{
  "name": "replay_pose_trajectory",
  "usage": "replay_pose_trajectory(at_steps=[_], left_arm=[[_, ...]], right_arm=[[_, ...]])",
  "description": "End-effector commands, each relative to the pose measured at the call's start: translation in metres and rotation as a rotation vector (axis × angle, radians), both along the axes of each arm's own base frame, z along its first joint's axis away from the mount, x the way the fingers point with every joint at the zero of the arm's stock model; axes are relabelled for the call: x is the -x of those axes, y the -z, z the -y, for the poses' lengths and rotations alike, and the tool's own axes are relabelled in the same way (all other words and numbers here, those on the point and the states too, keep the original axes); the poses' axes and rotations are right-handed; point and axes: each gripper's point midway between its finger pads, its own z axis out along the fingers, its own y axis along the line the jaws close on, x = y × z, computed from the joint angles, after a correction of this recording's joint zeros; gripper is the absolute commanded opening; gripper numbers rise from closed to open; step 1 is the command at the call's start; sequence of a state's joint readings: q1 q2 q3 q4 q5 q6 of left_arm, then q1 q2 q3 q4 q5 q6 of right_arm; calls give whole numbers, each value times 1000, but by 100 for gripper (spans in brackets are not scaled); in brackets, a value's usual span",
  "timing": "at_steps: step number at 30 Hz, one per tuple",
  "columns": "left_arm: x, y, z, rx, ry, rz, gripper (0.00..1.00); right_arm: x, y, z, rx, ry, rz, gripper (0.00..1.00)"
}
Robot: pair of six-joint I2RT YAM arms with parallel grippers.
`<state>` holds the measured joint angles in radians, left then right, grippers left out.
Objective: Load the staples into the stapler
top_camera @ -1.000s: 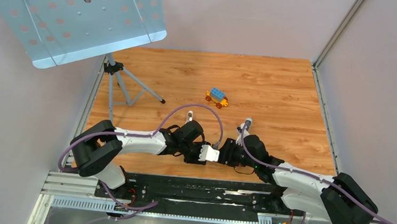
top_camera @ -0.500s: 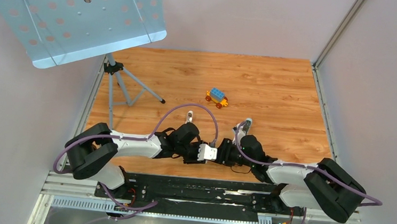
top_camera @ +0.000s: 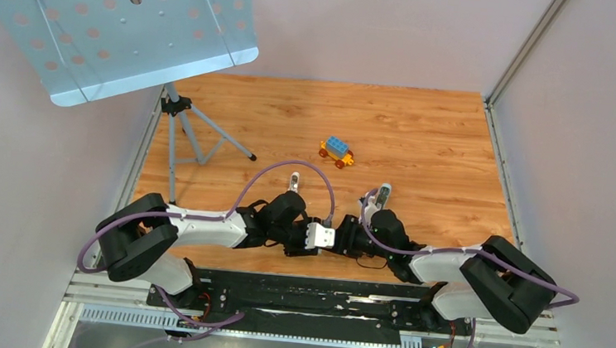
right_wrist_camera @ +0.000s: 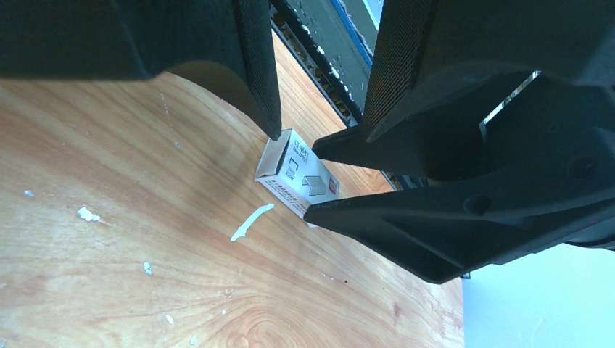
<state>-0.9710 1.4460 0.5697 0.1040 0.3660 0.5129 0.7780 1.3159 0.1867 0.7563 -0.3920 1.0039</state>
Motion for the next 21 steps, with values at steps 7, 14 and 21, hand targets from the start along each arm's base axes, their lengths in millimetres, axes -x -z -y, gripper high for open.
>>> replay_pose_trajectory(at_steps=[7, 14, 21], left_arm=[[-1, 4, 3, -26, 23, 9, 53], [-3, 11, 3, -67, 24, -2, 47], [-2, 14, 2, -69, 23, -9, 40]], right_arm=[[-3, 9, 3, 6, 8, 0, 50], [-3, 11, -1, -4, -5, -1, 50], [-4, 9, -6, -30, -20, 6, 49]])
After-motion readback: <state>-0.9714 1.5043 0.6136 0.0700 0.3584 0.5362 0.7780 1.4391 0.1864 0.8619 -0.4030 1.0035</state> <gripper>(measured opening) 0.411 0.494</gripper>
